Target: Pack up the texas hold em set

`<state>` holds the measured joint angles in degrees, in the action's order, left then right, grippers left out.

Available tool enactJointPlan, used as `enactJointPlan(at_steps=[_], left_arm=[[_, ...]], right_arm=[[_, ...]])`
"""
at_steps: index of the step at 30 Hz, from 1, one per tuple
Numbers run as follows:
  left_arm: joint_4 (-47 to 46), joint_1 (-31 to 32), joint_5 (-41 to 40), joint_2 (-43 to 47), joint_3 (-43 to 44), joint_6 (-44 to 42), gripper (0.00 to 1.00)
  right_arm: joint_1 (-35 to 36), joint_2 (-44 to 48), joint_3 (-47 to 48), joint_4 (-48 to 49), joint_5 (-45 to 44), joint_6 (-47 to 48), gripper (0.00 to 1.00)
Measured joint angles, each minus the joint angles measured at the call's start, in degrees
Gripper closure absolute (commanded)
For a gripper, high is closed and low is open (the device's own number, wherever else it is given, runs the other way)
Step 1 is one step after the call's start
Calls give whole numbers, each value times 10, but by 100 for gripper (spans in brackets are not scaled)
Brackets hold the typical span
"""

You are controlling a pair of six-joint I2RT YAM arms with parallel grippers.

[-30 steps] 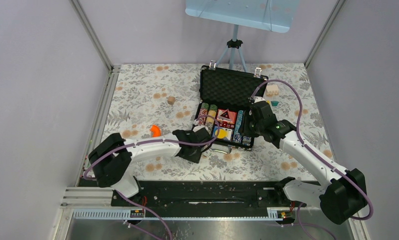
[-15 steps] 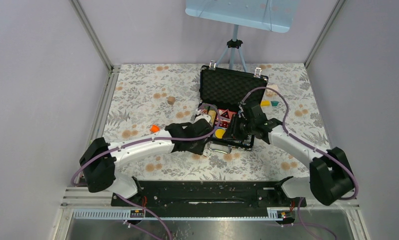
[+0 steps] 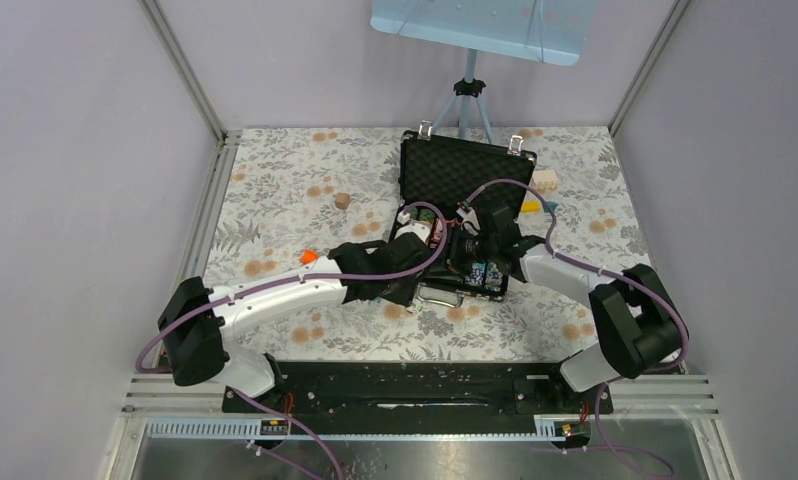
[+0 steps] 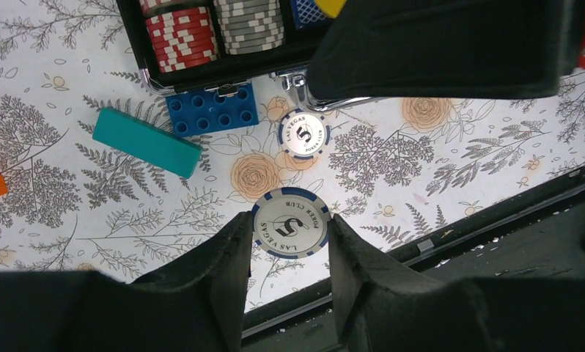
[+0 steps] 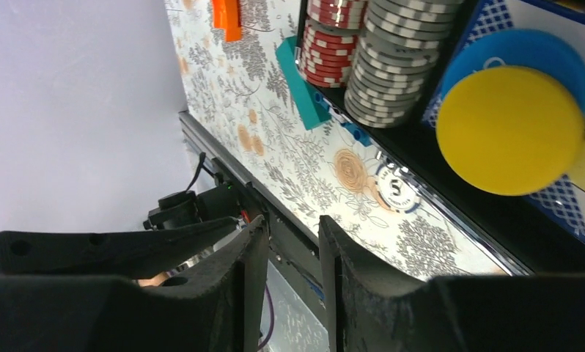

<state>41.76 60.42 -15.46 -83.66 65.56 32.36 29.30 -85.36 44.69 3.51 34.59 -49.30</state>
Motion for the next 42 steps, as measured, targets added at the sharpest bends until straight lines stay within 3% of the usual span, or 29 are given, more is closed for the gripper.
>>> enactJointPlan(at_steps=[19, 42], left_arm=[[10, 13, -3, -1, 14, -5, 67], [23, 18, -13, -8, 30, -5, 67]], right_arm=[[37, -53, 1, 105, 130, -31, 59], [44, -67, 0, 144, 179, -25, 61]])
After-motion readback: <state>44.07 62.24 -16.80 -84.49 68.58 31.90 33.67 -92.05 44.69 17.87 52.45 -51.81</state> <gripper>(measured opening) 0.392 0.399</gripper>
